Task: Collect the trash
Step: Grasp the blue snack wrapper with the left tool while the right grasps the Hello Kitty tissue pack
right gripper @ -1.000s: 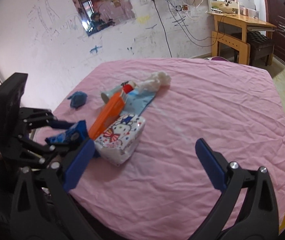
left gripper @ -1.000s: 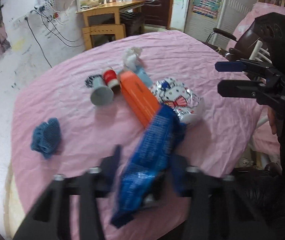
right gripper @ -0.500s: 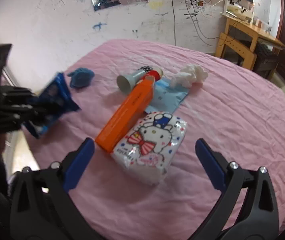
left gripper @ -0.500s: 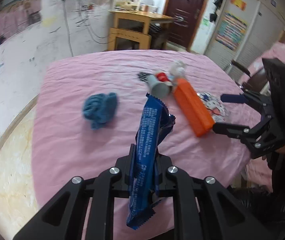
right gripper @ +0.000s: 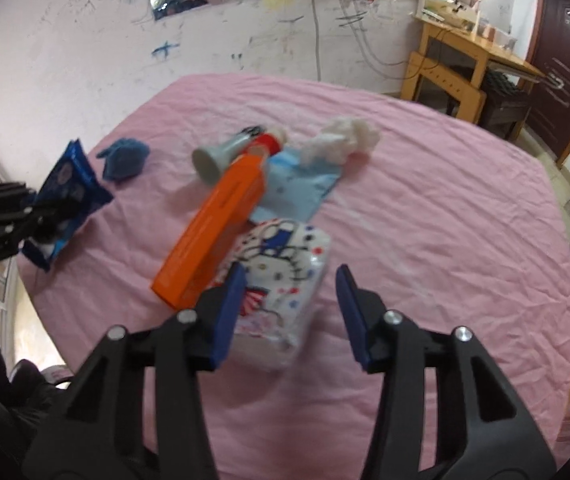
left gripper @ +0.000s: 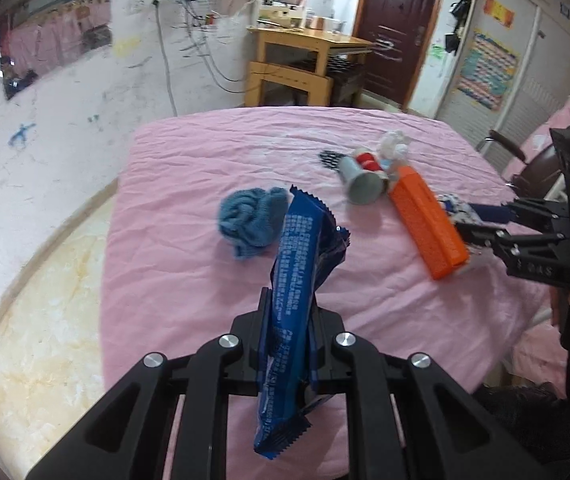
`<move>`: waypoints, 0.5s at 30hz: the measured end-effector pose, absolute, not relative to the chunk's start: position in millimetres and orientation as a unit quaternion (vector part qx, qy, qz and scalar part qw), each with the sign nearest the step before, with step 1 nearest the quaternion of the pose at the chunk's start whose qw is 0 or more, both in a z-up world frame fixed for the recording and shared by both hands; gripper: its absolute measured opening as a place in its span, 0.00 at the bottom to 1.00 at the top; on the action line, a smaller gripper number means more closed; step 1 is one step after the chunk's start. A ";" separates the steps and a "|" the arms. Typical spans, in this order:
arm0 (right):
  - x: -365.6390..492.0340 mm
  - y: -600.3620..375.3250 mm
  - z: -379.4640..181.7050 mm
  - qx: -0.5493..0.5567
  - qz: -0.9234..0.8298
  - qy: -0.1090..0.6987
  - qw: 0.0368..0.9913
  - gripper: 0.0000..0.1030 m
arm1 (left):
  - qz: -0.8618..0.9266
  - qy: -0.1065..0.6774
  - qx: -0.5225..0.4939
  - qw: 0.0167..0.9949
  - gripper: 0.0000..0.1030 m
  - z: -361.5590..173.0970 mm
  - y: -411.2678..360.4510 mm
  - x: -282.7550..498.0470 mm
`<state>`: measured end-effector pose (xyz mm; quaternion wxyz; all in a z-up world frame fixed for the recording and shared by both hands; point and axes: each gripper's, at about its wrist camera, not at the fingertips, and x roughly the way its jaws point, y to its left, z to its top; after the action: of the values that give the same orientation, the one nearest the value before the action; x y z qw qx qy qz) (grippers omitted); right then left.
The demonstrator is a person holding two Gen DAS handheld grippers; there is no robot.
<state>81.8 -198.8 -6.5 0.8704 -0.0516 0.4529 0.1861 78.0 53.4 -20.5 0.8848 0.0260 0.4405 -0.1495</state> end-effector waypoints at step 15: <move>78.3 -194.0 -2.4 -0.065 0.193 0.420 0.884 0.21 | -0.075 0.422 0.042 0.903 0.11 -9.9 56.7 85.5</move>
<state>78.3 -194.0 -2.4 0.8843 -0.0648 0.4202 0.1930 85.5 56.7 -9.9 0.9025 0.0416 0.4220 -0.0752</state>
